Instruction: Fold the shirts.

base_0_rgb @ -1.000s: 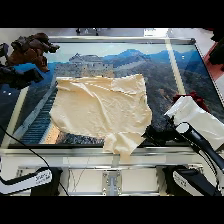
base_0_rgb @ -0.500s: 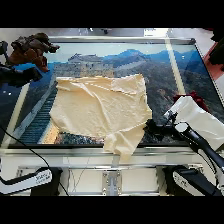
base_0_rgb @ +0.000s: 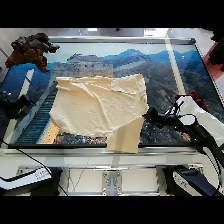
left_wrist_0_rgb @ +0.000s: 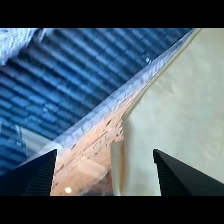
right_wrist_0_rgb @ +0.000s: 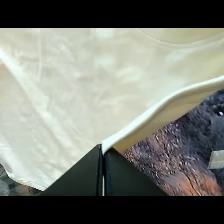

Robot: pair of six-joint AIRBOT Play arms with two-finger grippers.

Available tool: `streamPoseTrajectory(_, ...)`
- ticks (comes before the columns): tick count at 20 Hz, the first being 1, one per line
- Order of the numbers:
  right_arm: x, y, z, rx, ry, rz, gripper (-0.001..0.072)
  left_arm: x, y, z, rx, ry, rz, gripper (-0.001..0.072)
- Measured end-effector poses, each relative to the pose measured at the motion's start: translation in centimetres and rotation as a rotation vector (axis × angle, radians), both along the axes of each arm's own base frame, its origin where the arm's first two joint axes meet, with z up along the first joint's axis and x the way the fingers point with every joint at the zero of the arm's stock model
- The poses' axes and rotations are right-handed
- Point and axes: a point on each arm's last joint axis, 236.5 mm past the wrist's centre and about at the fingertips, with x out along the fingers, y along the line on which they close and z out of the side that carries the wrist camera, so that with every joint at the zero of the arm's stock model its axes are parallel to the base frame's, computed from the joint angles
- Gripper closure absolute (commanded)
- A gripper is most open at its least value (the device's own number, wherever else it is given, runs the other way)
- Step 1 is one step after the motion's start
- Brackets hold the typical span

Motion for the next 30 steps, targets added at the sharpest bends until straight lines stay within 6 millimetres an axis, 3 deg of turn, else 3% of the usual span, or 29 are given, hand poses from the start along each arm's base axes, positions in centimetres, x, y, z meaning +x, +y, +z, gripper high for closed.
streamPoseTrajectory(2,0.3,0.0,0.5,-0.005,-0.018,0.005,0.0688,-2.2,-1.3,-2.2,-0.098,0.053,0.036,0.0036)
streamPoseTrajectory(3,0.4,0.0,0.7,-0.008,-0.023,0.007,0.0687,-2.9,-2.1,-3.1,-0.145,0.067,0.057,0.0119)
streamPoseTrajectory(4,0.5,0.0,0.8,-0.009,-0.027,0.008,0.0687,-3.2,-2.9,-3.8,-0.194,0.074,0.076,0.0139)
streamPoseTrajectory(9,0.6,-0.1,1.0,-0.012,-0.036,0.009,0.0687,-3.1,-5.7,-5.7,-0.375,0.086,0.154,0.0144)
streamPoseTrajectory(11,0.8,-0.1,1.1,-0.013,-0.04,0.005,0.0687,-2.8,-6.4,-6.2,-0.404,0.091,0.162,0.023)
streamPoseTrajectory(21,1.6,-0.5,1.4,-0.011,-0.066,-0.031,0.0687,-1.1,-6.1,-7.7,-0.356,0.064,0.202,0.0262)
streamPoseTrajectory(22,1.7,-0.6,1.5,-0.01,-0.068,-0.034,0.0687,-1.2,-6.1,-7.8,-0.353,0.068,0.201,0.0392)
streamPoseTrajectory(23,1.8,-0.6,1.5,-0.01,-0.07,-0.037,0.0687,-1.3,-5.9,-8.0,-0.344,0.071,0.198,0.0468)
streamPoseTrajectory(30,2.1,-0.8,1.7,-0.007,-0.08,-0.054,0.0687,-1.9,-6.0,-8.4,-0.338,0.094,0.184,0.0487)
